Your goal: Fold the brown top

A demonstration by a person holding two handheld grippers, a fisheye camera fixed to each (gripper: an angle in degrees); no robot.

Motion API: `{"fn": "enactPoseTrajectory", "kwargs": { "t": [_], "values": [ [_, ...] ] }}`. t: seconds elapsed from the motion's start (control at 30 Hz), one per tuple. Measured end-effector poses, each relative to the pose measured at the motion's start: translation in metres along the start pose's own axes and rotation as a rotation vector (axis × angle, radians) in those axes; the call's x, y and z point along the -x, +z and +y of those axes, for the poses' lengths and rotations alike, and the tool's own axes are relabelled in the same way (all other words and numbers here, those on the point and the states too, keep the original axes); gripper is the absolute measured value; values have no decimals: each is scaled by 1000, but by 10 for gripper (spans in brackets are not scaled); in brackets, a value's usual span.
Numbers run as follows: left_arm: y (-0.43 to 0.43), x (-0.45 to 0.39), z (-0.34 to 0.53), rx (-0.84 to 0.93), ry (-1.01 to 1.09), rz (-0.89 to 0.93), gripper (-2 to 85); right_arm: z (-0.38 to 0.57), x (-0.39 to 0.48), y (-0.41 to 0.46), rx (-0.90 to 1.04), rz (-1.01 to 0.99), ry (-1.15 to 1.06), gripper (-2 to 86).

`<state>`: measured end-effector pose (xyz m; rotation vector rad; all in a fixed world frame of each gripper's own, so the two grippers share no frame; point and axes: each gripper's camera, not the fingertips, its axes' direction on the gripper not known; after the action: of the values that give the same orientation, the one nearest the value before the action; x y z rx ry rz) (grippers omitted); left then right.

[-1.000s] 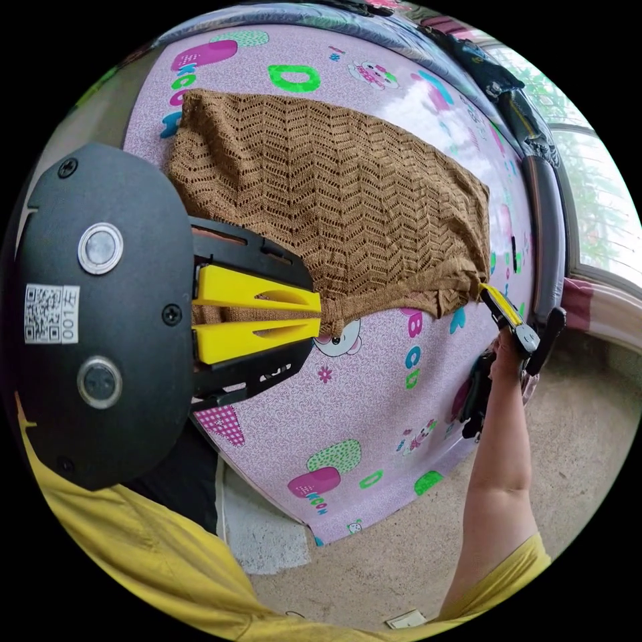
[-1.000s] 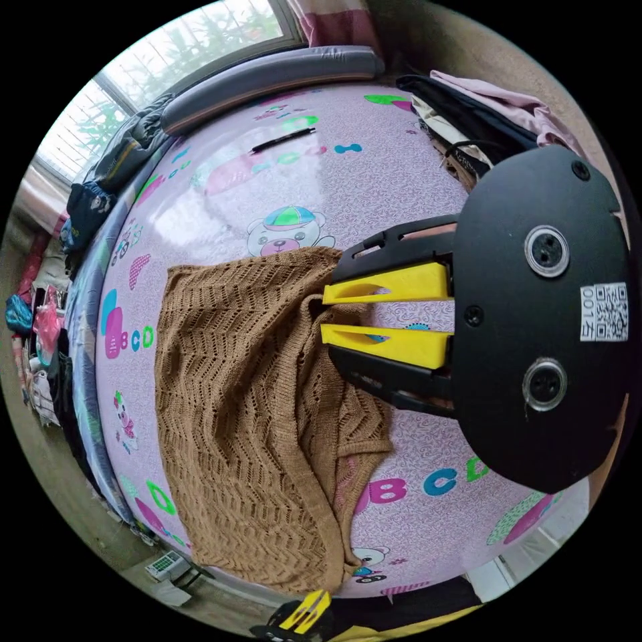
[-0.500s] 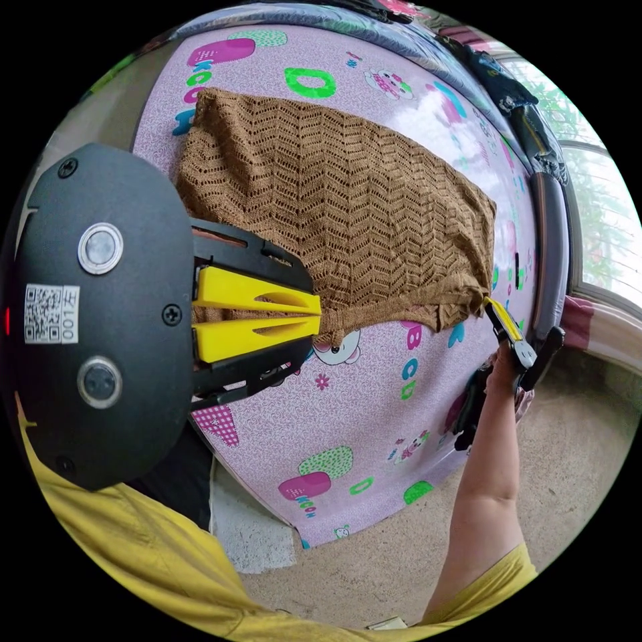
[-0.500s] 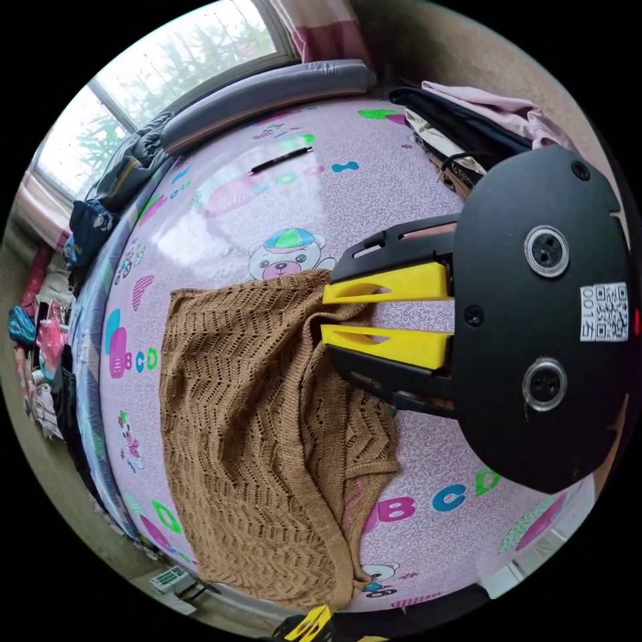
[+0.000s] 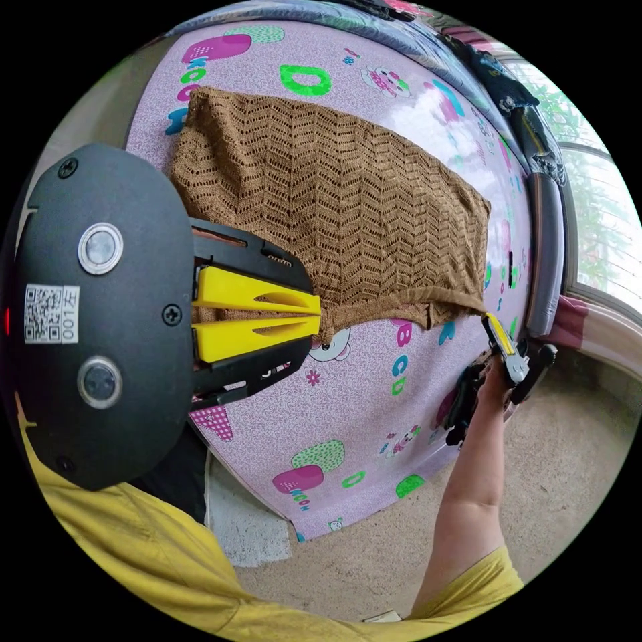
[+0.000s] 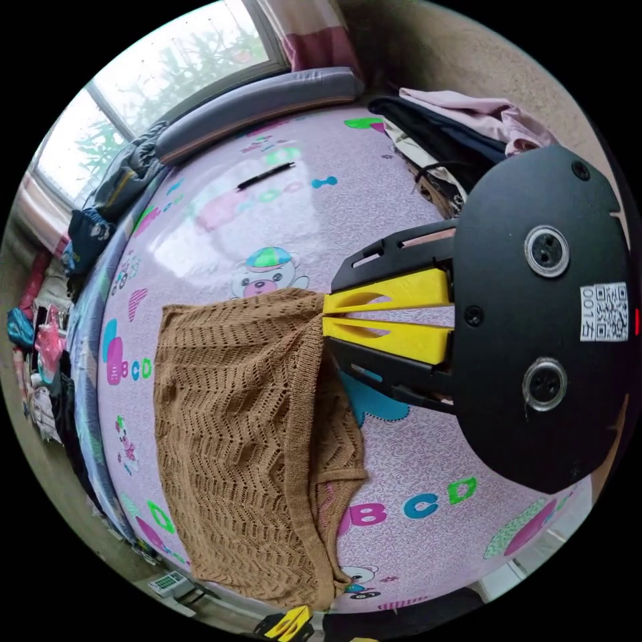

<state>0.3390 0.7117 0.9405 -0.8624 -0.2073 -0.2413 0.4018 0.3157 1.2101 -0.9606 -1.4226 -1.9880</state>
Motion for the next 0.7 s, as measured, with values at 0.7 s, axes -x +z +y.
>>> {"fn": "enactPoseTrajectory", "kwargs": {
  "t": [0.7],
  "values": [
    [-11,30,8,94,-116,53,-12,19,-73,76,-24,-276,496,1]
  ]
}}
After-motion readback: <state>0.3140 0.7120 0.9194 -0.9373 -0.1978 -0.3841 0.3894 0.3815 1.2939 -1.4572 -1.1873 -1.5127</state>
